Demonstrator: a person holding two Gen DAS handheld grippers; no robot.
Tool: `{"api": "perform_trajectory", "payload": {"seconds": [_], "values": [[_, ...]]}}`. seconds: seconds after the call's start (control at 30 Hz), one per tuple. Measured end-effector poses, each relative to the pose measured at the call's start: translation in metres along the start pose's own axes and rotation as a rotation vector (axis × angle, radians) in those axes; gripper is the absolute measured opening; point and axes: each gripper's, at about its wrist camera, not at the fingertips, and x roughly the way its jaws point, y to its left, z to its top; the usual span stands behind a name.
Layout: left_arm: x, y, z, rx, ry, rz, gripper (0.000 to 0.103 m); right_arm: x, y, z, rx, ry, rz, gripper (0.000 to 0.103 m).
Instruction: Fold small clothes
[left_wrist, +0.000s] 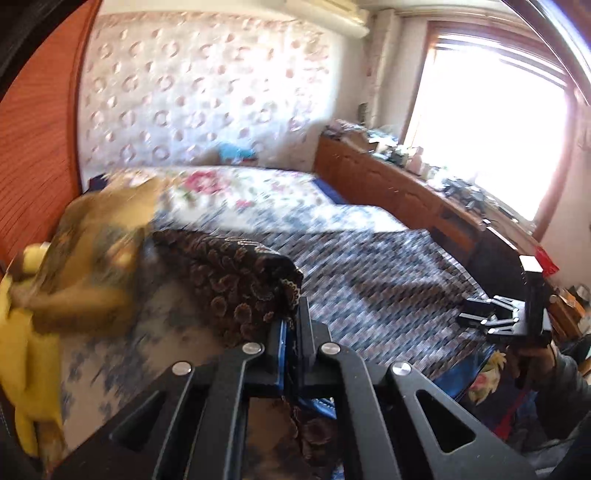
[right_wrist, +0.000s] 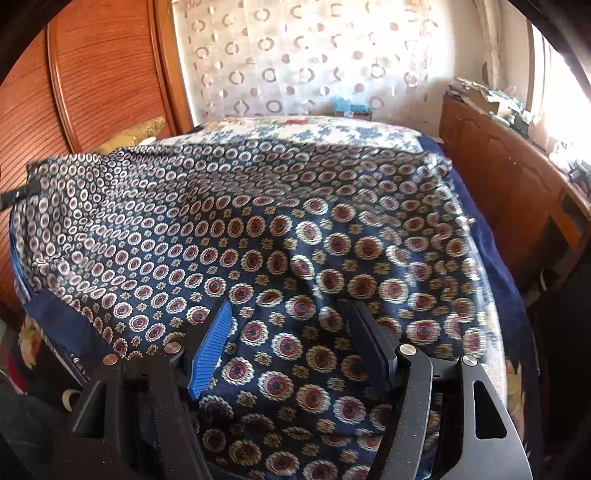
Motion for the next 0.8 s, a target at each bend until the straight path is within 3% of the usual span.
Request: {"api": "perform_trajectory", "payload": {"seconds": [0.27, 0.6, 0.7, 0.8], "values": [[0.032, -0.062, 0.046, 0.092, -0.025, -0.140, 0.000, -0.022, -0.033, -0.007, 0.052, -0.029, -0.049, 0.067], [0.067, -0.166, 0.083, 0.250, 0.002, -0.292, 0.000, -0.049, -0.067, -0.022, 0.114, -0.065, -0.087, 0.067], [0.078, -0.192, 0.088, 0.287, 0.029, -0.311, 0.000, -0.055, -0.072, -0.023, 0.129, -0.073, -0.088, 0.067], [0.098, -0.209, 0.084, 0.324, 0.123, -0.333, 0.003, -0.059, -0.074, -0.024, 0.136, -0.077, -0.085, 0.067]]}}
